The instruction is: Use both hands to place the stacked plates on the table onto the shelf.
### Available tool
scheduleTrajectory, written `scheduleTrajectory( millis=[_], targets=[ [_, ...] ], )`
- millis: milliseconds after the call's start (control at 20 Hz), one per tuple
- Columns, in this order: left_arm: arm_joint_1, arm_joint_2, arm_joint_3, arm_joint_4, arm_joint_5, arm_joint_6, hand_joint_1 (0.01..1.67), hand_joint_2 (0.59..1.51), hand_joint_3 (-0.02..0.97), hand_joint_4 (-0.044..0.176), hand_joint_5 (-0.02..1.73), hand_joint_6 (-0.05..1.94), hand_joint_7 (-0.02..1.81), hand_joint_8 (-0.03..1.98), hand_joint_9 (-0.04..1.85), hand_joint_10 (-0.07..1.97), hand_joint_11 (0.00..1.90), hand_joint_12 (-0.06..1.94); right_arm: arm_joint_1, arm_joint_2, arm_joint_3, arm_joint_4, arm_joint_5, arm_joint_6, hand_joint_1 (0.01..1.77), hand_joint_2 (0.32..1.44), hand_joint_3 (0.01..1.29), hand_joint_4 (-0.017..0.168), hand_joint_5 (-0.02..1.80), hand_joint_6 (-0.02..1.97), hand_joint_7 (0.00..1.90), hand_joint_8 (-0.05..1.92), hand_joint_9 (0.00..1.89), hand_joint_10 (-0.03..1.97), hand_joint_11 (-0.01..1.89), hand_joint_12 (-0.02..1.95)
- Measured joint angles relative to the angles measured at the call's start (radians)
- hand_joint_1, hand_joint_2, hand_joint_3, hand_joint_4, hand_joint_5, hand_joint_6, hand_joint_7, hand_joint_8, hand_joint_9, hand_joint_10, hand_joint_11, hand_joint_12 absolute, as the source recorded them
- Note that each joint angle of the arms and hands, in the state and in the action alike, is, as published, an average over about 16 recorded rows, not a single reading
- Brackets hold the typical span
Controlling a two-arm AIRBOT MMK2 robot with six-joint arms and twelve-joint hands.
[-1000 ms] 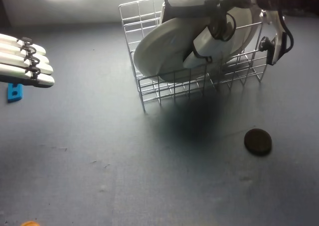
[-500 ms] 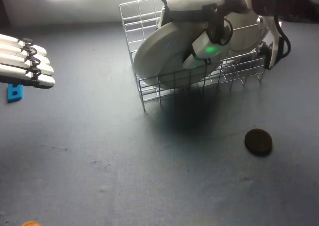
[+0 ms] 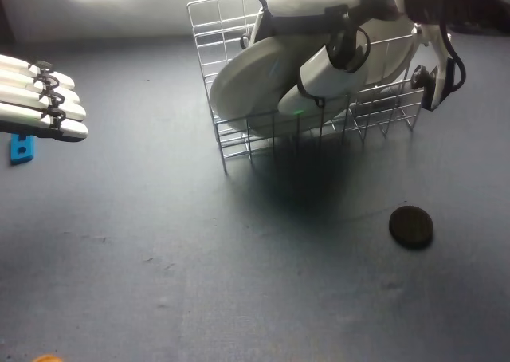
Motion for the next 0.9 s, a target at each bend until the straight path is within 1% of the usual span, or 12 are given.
scheduleTrajectory(
  millis=[250, 350, 450, 650, 900],
  targets=[
    [-0.001, 0.000, 0.000, 0.001, 0.000, 0.000, 0.02, 1.151, 0.016, -0.002, 0.02, 0.01, 0.02, 0.00, 0.02, 0.02, 0.02, -0.01, 0.007, 0.007, -0.003, 0.001, 0.013, 0.001, 1.01, 1.03, 0.01, -0.005, 0.79, 0.21, 1.02, 0.13, 1.03, 0.61, 0.53, 1.25],
    [-0.002, 0.000, -0.001, 0.001, -0.001, 0.000, 0.02, 1.150, 0.016, -0.002, 0.02, 0.02, 0.02, 0.00, 0.02, 0.02, 0.02, -0.01, 0.013, 0.015, -0.008, 0.001, 0.019, 0.001, 0.98, 1.03, 0.01, -0.005, 0.77, 0.10, 1.00, 0.07, 1.01, 0.54, 0.48, 1.25],
    [-0.002, 0.000, -0.003, 0.002, -0.001, 0.001, 0.02, 1.149, 0.016, -0.002, 0.02, 0.01, 0.02, 0.00, 0.02, 0.02, 0.02, -0.01, 0.023, 0.026, -0.016, 0.000, 0.019, 0.001, 0.94, 1.02, 0.01, -0.004, 0.73, 0.06, 0.96, 0.05, 0.96, 0.47, 0.41, 1.26],
    [-0.006, 0.000, -0.009, 0.003, -0.002, 0.004, 0.02, 1.147, 0.015, -0.002, 0.02, 0.01, 0.02, -0.01, 0.02, 0.02, 0.02, -0.01, 0.049, 0.063, -0.045, -0.002, 0.011, 0.001, 0.86, 1.01, 0.01, -0.005, 0.63, 0.05, 0.84, 0.03, 0.84, 0.32, 0.28, 1.29],
    [-0.022, 0.000, -0.026, 0.005, -0.005, 0.009, 0.02, 1.144, 0.015, -0.002, 0.02, 0.01, 0.02, -0.01, 0.02, 0.02, 0.02, -0.01, 0.087, 0.132, -0.108, -0.004, -0.023, 0.013, 0.76, 1.01, 0.01, -0.004, 0.51, 0.03, 0.69, 0.02, 0.68, 0.19, 0.12, 1.31]
  ],
)
